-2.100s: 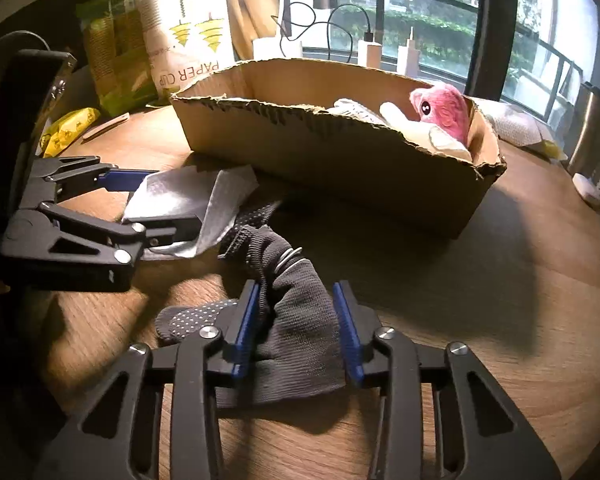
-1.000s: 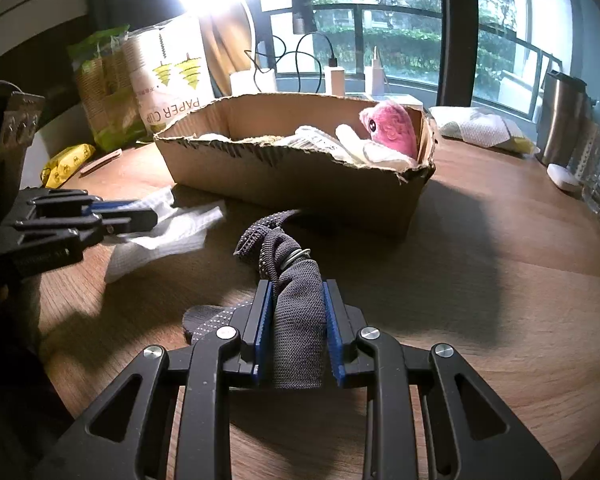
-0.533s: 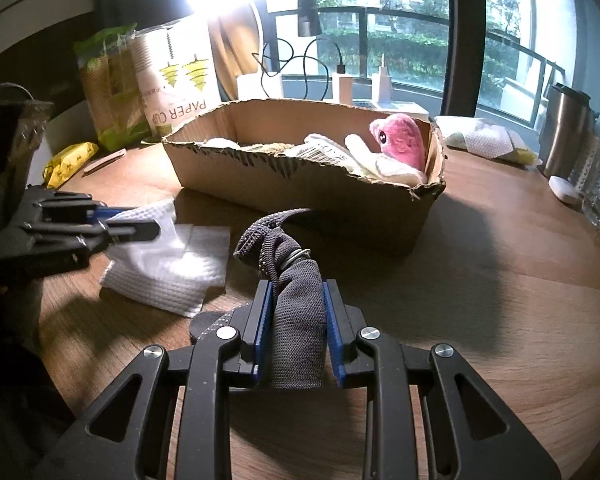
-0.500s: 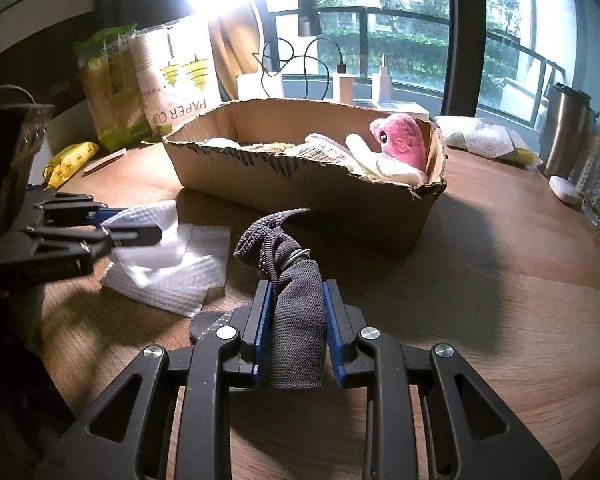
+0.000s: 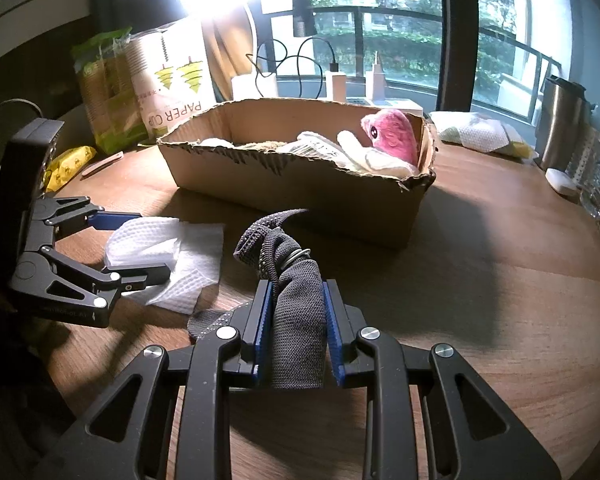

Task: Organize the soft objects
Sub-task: 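Lift the towel and sock and carry both toward the cardboard box, then lower the gray sock into the box and open the right gripper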

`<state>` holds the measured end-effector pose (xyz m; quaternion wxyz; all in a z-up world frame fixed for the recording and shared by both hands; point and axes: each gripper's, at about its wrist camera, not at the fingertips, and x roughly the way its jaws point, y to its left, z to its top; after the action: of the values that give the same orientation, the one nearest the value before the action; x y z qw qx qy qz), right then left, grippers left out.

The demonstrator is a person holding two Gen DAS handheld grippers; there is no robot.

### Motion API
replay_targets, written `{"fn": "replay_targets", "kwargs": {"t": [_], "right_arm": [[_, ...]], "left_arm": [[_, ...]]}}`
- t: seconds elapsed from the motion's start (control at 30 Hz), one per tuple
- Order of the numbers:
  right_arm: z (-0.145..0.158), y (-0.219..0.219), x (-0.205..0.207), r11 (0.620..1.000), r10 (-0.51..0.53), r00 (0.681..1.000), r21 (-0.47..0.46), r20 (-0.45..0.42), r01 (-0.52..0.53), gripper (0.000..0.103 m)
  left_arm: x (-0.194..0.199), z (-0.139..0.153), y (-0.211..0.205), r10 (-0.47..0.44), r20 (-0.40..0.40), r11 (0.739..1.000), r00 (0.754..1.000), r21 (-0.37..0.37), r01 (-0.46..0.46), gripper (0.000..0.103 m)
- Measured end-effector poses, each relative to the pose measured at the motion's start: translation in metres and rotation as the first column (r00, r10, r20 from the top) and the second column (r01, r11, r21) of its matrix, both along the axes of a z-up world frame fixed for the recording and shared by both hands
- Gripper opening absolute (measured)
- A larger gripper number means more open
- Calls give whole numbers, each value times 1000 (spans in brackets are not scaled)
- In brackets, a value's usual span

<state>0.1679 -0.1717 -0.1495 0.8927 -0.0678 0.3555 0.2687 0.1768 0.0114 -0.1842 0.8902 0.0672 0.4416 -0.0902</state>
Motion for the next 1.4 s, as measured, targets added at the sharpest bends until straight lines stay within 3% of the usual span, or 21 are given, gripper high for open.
{"fn": "replay_targets", "kwargs": {"t": [0.13, 0.2, 0.27, 0.3, 0.37, 0.43, 0.7, 1.13, 1.4], "right_arm": [[0, 0, 1, 1000, 1, 1000, 4, -2, -1, 27], [0, 1, 0, 1000, 2, 1000, 5, -2, -2, 27], [0, 2, 0, 1000, 6, 1000, 6, 0, -6, 27], [1, 2, -1, 1000, 9, 1000, 5, 3, -9, 27], [2, 1, -2, 1000, 12, 1000, 6, 8, -12, 27], [3, 2, -2, 1000, 13, 1000, 4, 12, -13, 27], [15, 8, -1, 1000, 23, 999, 5, 42, -23, 27], [52, 31, 12, 998, 63, 988, -9, 144, -63, 27], [66, 45, 29, 997, 74, 980, -19, 184, -72, 27]], "left_arm": [[3, 0, 2, -15, -7, 1000, 1000, -25, 15, 80], [0, 2, 1, -36, 0, 999, 999, -34, 36, 70], [-4, 4, -3, -77, 17, 996, 997, -41, 77, 46], [-6, 5, -5, -90, 22, 995, 996, -46, 90, 41], [-8, 6, -7, -97, 26, 994, 995, -51, 98, 21], [-9, 7, -6, -97, 26, 992, 995, -72, 99, 15], [-18, 28, 1, -101, 103, 977, 990, -176, 118, 14], [-11, 65, 56, 25, 277, 936, 961, -344, 75, 14], [-1, 65, 89, 99, 296, 914, 950, -405, 31, 14]]}}
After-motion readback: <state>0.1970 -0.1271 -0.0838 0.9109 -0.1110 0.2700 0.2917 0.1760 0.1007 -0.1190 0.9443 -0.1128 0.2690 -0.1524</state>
